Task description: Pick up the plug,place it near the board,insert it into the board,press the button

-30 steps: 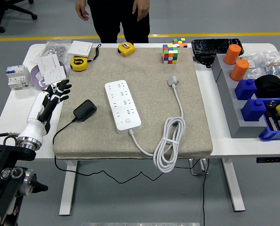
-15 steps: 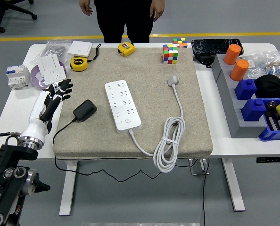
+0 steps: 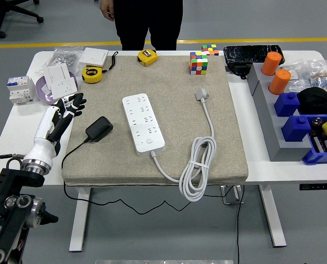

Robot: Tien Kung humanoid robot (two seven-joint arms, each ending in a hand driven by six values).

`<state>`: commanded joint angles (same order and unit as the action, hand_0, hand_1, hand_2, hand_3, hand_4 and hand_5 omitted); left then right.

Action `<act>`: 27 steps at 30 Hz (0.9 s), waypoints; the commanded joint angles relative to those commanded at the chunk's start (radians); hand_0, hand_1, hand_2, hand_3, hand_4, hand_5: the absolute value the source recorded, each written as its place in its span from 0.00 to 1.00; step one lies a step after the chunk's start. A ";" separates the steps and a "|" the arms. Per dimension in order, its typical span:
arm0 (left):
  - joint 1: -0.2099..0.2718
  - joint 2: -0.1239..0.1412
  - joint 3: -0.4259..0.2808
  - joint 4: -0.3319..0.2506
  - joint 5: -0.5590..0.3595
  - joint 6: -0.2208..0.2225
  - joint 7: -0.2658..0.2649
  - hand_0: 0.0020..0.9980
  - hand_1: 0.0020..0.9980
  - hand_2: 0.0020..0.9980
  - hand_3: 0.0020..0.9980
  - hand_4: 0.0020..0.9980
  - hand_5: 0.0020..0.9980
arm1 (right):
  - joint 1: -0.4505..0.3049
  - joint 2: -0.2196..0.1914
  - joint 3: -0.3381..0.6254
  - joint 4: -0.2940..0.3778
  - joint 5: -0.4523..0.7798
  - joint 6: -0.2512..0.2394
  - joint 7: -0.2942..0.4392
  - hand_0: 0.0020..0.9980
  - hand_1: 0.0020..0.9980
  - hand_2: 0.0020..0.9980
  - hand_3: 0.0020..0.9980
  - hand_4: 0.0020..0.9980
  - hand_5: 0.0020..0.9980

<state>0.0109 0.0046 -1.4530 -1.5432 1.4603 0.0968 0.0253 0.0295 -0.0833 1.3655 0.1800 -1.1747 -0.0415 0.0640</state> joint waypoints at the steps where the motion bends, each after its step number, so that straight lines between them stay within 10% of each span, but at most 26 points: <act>1: 0.000 0.001 0.001 0.001 0.000 0.000 0.001 0.75 0.78 0.76 0.76 1.00 0.84 | 0.001 0.000 0.003 0.000 -0.008 0.000 -0.004 0.67 0.64 0.63 0.69 1.00 0.82; 3: 0.000 0.001 0.002 0.003 0.001 0.000 0.001 0.75 0.79 0.77 0.76 1.00 0.83 | 0.004 0.000 0.018 0.000 -0.031 0.009 -0.020 0.84 0.80 0.77 0.82 1.00 0.82; 8: 0.002 0.002 0.004 0.003 0.003 0.000 0.003 0.75 0.79 0.77 0.76 1.00 0.83 | 0.005 0.000 0.126 0.000 -0.189 0.019 -0.081 0.84 0.80 0.77 0.82 1.00 0.82; 9: 0.002 0.001 0.003 0.004 0.004 0.000 0.003 0.75 0.79 0.77 0.76 1.00 0.83 | 0.003 0.001 0.152 0.000 -0.235 -0.009 -0.081 0.47 0.42 0.38 0.28 1.00 0.60; 13: 0.003 0.001 0.004 0.004 0.005 0.001 0.003 0.75 0.79 0.77 0.76 1.00 0.83 | -0.004 0.010 0.213 0.000 -0.300 -0.160 0.021 0.47 0.42 0.38 0.28 1.00 0.60; 14: 0.003 0.002 0.005 0.004 0.005 0.002 0.003 0.75 0.79 0.77 0.76 1.00 0.82 | -0.004 0.010 0.220 0.000 -0.293 -0.199 0.048 0.03 0.03 0.11 0.08 0.30 0.06; 20: 0.001 0.002 0.007 0.004 0.010 0.002 0.005 0.75 0.79 0.77 0.76 1.00 0.82 | 0.004 0.004 0.214 0.000 -0.304 -0.423 0.087 0.03 0.03 0.11 0.08 0.30 0.06; 27: 0.002 0.003 0.005 0.003 0.010 0.004 0.006 0.75 0.79 0.77 0.76 1.00 0.83 | 0.007 0.008 0.188 0.000 -0.376 -0.426 0.043 0.00 0.00 0.03 0.01 0.39 0.00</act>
<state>0.0127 0.0071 -1.4477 -1.5406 1.4703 0.1004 0.0311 0.0364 -0.0754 1.5536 0.1800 -1.5506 -0.4679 0.1072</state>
